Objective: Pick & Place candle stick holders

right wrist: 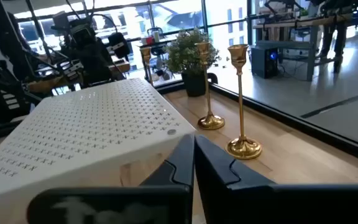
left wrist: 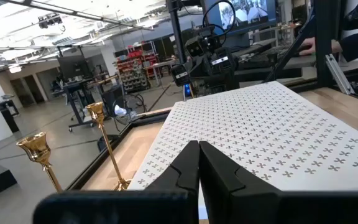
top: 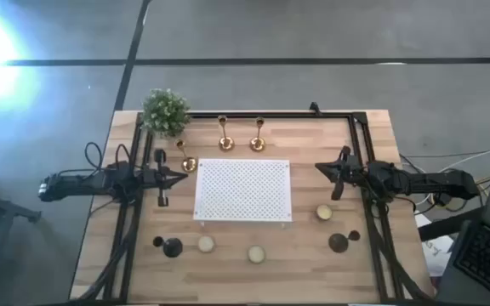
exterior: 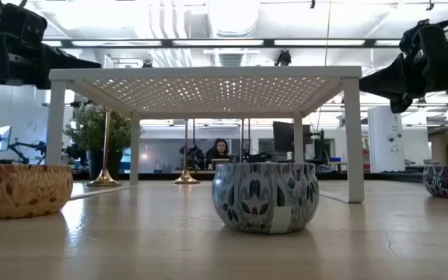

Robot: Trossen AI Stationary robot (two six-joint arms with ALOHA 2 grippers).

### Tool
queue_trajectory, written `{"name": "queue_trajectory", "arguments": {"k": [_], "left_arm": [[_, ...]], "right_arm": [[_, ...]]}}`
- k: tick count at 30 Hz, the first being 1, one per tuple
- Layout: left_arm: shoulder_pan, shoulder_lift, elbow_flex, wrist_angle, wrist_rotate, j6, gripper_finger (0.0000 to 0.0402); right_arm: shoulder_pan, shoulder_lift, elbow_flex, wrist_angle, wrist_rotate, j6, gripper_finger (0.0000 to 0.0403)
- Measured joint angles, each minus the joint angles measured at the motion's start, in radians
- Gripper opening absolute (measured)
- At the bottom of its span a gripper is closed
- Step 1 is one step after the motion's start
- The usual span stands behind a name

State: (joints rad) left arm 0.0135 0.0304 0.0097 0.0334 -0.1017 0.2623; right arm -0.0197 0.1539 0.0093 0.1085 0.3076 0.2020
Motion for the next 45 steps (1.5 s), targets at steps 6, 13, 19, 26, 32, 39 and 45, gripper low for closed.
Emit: {"name": "queue_trajectory", "arguments": {"k": [6, 13, 19, 26, 32, 39, 45], "left_arm": [[0.000, 0.000, 0.000, 0.000, 0.000, 0.000, 0.0012], [0.000, 0.000, 0.000, 0.000, 0.000, 0.000, 0.0012], [0.000, 0.000, 0.000, 0.000, 0.000, 0.000, 0.0012], [0.000, 0.000, 0.000, 0.000, 0.000, 0.000, 0.0012], [0.000, 0.000, 0.000, 0.000, 0.000, 0.000, 0.0012], [0.000, 0.000, 0.000, 0.000, 0.000, 0.000, 0.0012], [0.000, 0.000, 0.000, 0.000, 0.000, 0.000, 0.0012]], "right_arm": [[0.000, 0.000, 0.000, 0.000, 0.000, 0.000, 0.0008], [0.000, 0.000, 0.000, 0.000, 0.000, 0.000, 0.0008], [0.000, 0.000, 0.000, 0.000, 0.000, 0.000, 0.0008], [0.000, 0.000, 0.000, 0.000, 0.000, 0.000, 0.0008], [0.000, 0.000, 0.000, 0.012, 0.000, 0.008, 0.0008], [0.000, 0.001, 0.001, 0.137, -0.084, 0.001, 0.0008], [0.000, 0.005, 0.001, 0.143, -0.200, 0.004, 0.0008]]}}
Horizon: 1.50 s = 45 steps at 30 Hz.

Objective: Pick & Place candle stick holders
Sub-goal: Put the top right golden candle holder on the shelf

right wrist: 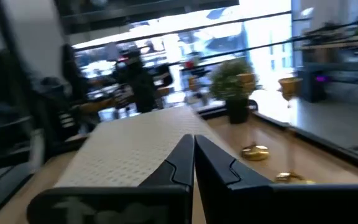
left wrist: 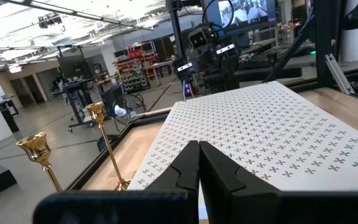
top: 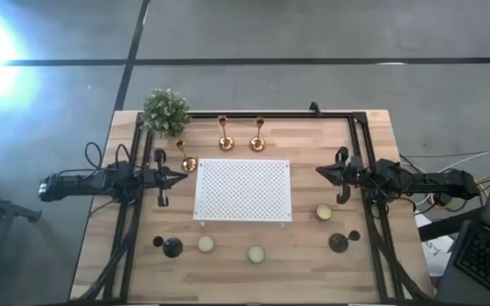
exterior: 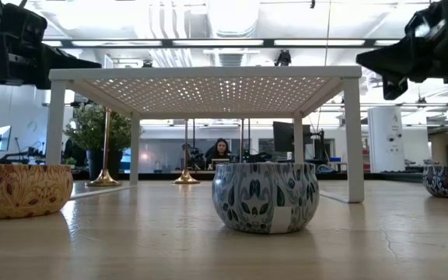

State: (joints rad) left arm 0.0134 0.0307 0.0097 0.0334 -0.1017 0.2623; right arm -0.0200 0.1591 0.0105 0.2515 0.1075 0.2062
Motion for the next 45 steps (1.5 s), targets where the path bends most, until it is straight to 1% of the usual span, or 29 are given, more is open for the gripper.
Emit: {"name": "queue_trajectory", "arguments": {"k": [4, 6, 9, 14, 19, 24, 27, 31, 33, 35, 39, 41, 43, 45], "left_arm": [[0.000, 0.000, 0.000, 0.000, 0.000, 0.000, 0.0012], [0.000, 0.000, 0.000, 0.000, 0.000, 0.000, 0.0012], [0.000, 0.000, 0.000, 0.000, 0.000, 0.000, 0.0012], [0.000, 0.000, 0.000, 0.000, 0.000, 0.000, 0.0012], [0.000, 0.000, 0.000, 0.000, 0.000, 0.000, 0.0012], [0.000, 0.000, 0.000, 0.000, 0.000, 0.000, 0.0012], [0.000, 0.000, 0.000, 0.000, 0.000, 0.000, 0.0012], [0.000, 0.000, 0.000, 0.000, 0.000, 0.000, 0.0012], [0.000, 0.000, 0.000, 0.000, 0.000, 0.000, 0.0012], [0.000, 0.000, 0.000, 0.000, 0.000, 0.000, 0.0012], [0.000, 0.000, 0.000, 0.015, -0.003, -0.002, 0.0012], [0.000, 0.000, 0.000, 0.040, -0.003, -0.002, 0.0012], [0.000, 0.000, 0.000, 0.045, -0.003, -0.002, 0.0012], [0.000, 0.000, 0.000, 0.046, -0.003, -0.002, 0.0012]], "right_arm": [[0.000, -0.002, 0.000, 0.026, -0.187, 0.014, 0.0008], [0.000, -0.002, 0.002, 0.037, -0.226, 0.046, 0.0008], [0.000, 0.003, 0.021, 0.034, -0.231, 0.044, 0.0008], [0.000, 0.050, 0.073, 0.033, -0.213, -0.072, 0.0008], [0.000, 0.153, 0.163, 0.029, -0.212, -0.130, 0.0008], [0.000, 0.294, 0.270, -0.107, -0.204, -0.193, 0.0008], [0.000, 0.382, 0.323, -0.180, -0.141, -0.198, 0.0008], [0.000, 0.485, 0.379, -0.199, 0.056, -0.167, 0.0008], [-0.001, 0.528, 0.411, -0.189, 0.137, -0.170, 0.0008], [-0.001, 0.574, 0.446, -0.170, 0.175, -0.214, 0.0008], [-0.002, 0.662, 0.530, -0.157, 0.187, -0.295, 0.0008], [-0.013, 0.704, 0.568, -0.209, 0.233, -0.338, 0.0008], [-0.032, 0.740, 0.608, -0.269, 0.297, -0.340, 0.0008], [-0.057, 0.762, 0.634, -0.314, 0.312, -0.324, 0.0008]]}}
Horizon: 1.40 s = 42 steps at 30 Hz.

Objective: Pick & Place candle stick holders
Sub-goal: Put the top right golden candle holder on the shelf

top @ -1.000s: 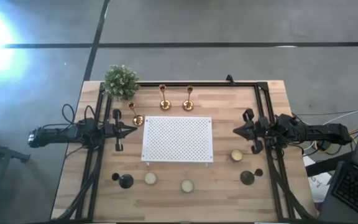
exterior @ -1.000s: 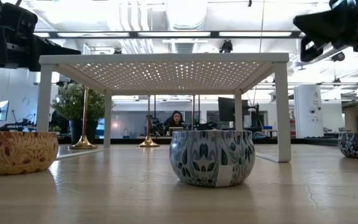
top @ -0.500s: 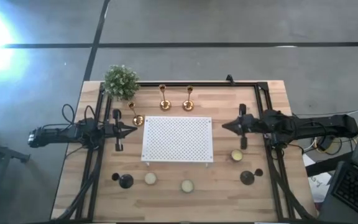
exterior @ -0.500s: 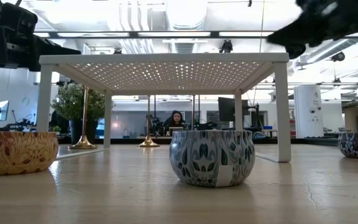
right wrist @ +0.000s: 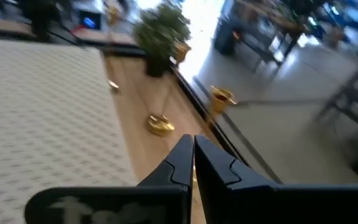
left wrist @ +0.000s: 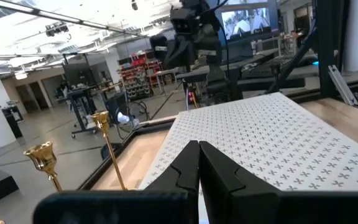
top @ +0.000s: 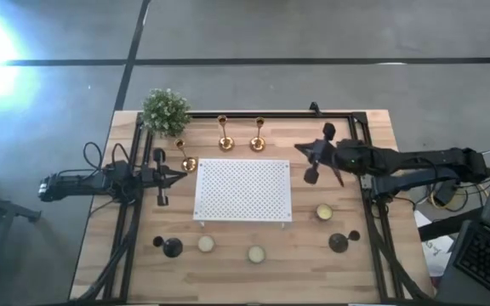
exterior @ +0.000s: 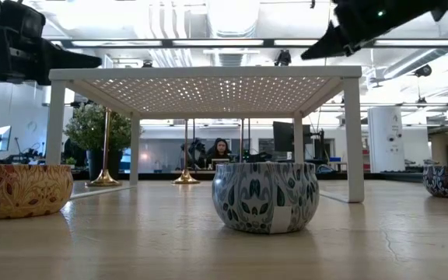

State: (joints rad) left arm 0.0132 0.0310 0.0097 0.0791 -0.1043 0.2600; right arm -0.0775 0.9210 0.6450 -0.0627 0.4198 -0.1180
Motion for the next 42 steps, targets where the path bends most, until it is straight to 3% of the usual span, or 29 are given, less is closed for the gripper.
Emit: {"name": "queue_trajectory", "arguments": {"k": [6, 14, 19, 25, 35, 42], "left_arm": [[0.000, 0.000, 0.000, 0.009, 0.000, -0.012, 0.0012], [0.000, 0.000, 0.000, 0.053, -0.002, -0.113, 0.0012], [0.000, 0.000, 0.000, 0.150, -0.021, -0.187, 0.0012], [0.000, 0.000, 0.000, 0.167, -0.009, -0.265, 0.0012], [0.000, 0.000, 0.000, 0.201, -0.009, -0.268, 0.0012], [0.000, 0.000, 0.000, 0.200, -0.018, -0.258, 0.0012]], "right_arm": [[-0.076, 0.054, -0.003, -0.009, -0.023, 0.043, 0.0008], [-0.317, 0.203, -0.034, 0.111, -0.358, -0.012, 0.0008], [-0.452, 0.364, -0.036, 0.292, -0.486, -0.016, 0.0008], [-0.521, 0.534, -0.024, 0.496, -0.507, 0.108, 0.0008], [-0.516, 0.628, 0.092, 0.485, -0.502, 0.149, 0.0013], [-0.514, 0.646, 0.155, 0.377, -0.502, 0.169, 0.0084]]}}
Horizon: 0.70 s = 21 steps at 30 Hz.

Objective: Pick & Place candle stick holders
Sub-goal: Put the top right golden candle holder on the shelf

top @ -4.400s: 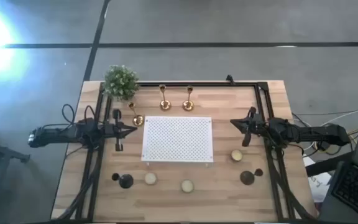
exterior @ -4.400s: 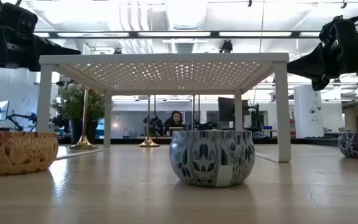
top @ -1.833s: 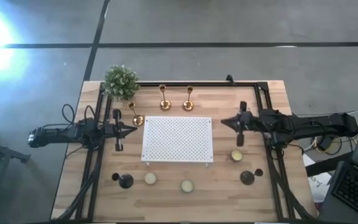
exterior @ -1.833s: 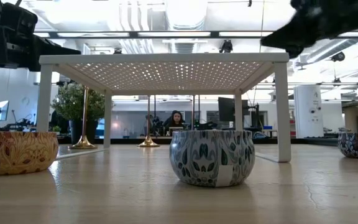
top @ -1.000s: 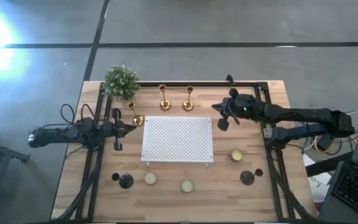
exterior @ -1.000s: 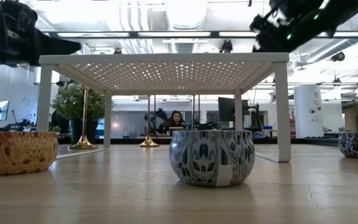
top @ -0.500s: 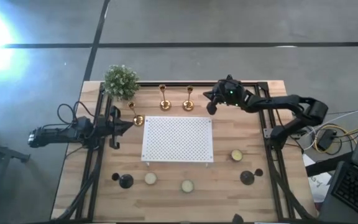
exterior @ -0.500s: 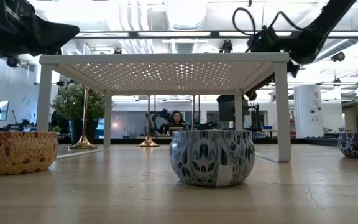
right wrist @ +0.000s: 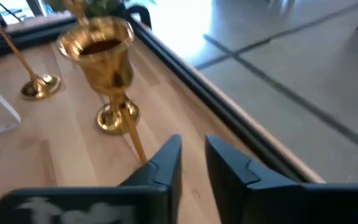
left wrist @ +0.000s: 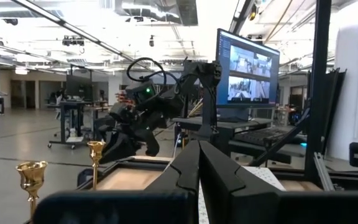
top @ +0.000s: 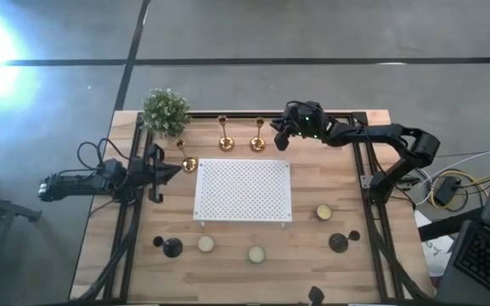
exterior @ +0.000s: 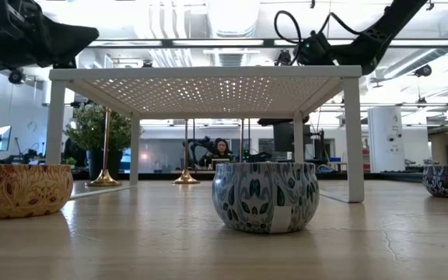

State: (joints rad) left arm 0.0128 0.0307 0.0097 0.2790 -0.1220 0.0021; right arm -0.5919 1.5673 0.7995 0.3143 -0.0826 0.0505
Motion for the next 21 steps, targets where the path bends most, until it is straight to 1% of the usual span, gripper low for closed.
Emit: {"name": "queue_trajectory", "arguments": {"k": [5, 9, 14, 15, 18, 19, 21], "left_arm": [[0.000, 0.000, 0.000, -0.002, -0.010, 0.017, 0.0012], [0.000, 0.000, 0.000, -0.002, -0.011, 0.026, 0.0012], [0.000, 0.000, 0.000, -0.002, -0.011, 0.027, 0.0012], [0.000, 0.000, 0.000, -0.002, -0.011, 0.027, 0.0012], [0.000, 0.000, 0.000, -0.002, -0.011, 0.026, 0.0012], [0.000, 0.000, 0.000, -0.002, -0.011, 0.026, 0.0012], [0.000, 0.000, 0.000, -0.003, -0.011, 0.026, 0.0012]], "right_arm": [[0.000, -0.003, 0.012, -0.084, 0.004, -0.023, 0.0138], [0.000, 0.004, 0.010, -0.096, 0.004, -0.029, 0.0157], [0.000, 0.021, 0.006, -0.104, -0.006, -0.010, 0.0164], [0.000, 0.022, 0.007, -0.099, -0.027, -0.012, 0.0163], [0.000, 0.026, 0.008, -0.091, -0.164, -0.052, 0.0157], [0.001, 0.026, 0.008, -0.087, -0.183, -0.056, 0.0155], [0.007, 0.026, 0.008, -0.071, -0.187, -0.059, 0.0149]]}}
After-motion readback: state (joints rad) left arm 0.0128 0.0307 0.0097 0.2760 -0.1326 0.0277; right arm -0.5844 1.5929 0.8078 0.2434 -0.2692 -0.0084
